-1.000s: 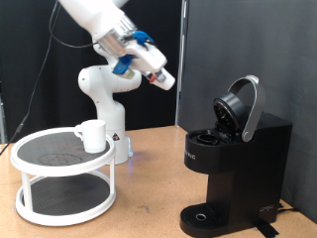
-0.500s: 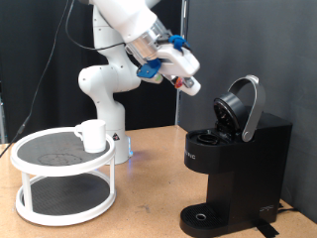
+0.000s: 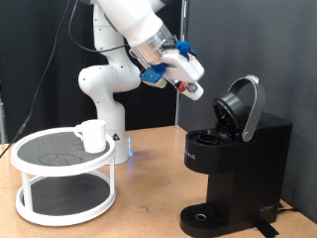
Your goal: Make a cup of coffee with the keurig machine
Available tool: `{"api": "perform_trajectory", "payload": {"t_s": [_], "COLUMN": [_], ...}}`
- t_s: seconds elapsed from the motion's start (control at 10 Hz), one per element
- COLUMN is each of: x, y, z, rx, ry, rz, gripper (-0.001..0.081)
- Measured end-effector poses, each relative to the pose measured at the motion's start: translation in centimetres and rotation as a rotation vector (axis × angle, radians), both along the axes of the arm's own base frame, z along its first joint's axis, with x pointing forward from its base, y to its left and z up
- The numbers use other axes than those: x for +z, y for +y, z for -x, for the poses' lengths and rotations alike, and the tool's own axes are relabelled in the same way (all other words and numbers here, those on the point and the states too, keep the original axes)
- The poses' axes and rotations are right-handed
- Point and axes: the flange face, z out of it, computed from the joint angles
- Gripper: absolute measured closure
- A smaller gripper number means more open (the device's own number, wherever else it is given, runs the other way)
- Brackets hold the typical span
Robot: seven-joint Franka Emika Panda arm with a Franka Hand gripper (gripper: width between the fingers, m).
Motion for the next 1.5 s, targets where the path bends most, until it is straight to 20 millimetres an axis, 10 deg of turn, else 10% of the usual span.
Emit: {"api": "perform_trajectory", "payload": {"t_s": [1.5], "x": [-9.3], "y": [6.4], "z": [0.3], "rx": [0.04], "ry": [0.05], "rz": [0.143], "gripper": [0.0424]}}
